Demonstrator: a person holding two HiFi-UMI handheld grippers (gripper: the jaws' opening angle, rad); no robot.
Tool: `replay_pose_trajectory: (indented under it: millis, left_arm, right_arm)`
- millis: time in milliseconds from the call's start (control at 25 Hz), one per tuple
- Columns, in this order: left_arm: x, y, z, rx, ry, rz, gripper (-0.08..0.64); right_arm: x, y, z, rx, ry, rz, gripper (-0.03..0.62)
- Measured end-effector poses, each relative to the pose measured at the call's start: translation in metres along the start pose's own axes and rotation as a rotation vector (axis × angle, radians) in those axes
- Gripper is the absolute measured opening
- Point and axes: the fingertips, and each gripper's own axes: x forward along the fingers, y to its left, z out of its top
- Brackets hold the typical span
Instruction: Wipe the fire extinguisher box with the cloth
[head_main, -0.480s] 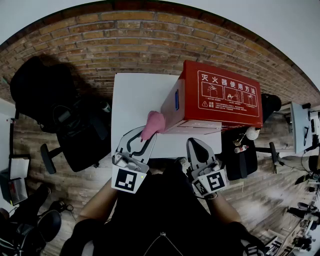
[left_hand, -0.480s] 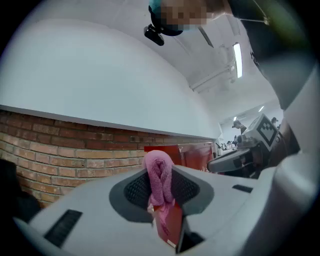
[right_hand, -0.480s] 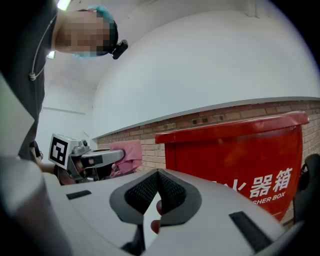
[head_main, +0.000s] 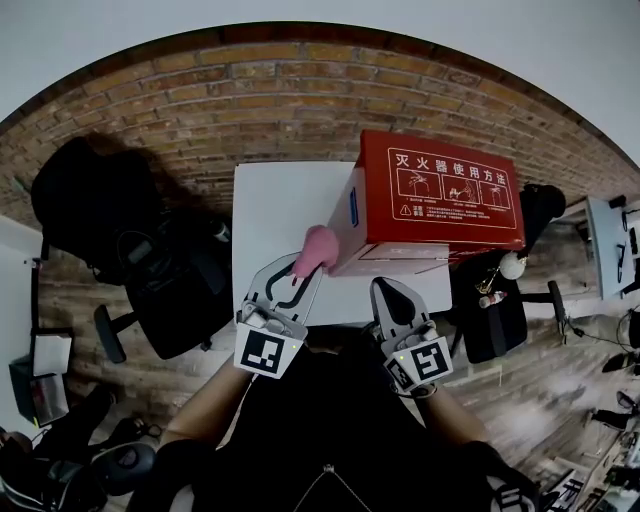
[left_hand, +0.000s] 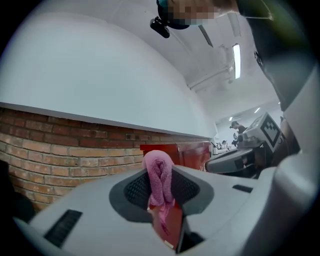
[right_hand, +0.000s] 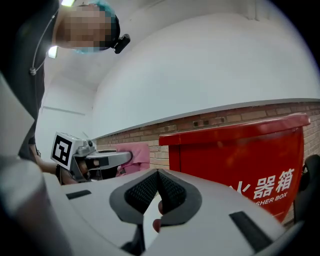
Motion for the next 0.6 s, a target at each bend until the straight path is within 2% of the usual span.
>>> replay_pose_trajectory:
  millis: [280, 600]
  left_arm:
    - [0.042, -0.015, 0.002, 0.011, -0.023, -0.077, 0.106]
    - [0.058, -0.021, -0.001, -0.016, -0.044, -0.089, 0.106]
  right_arm:
    - [-0.011, -0.02, -0.009, 0.04, 0.037, -0.075, 0.018]
    - [-0.023, -0.029, -0.017, 0.051, 0.07, -0.107, 0.018]
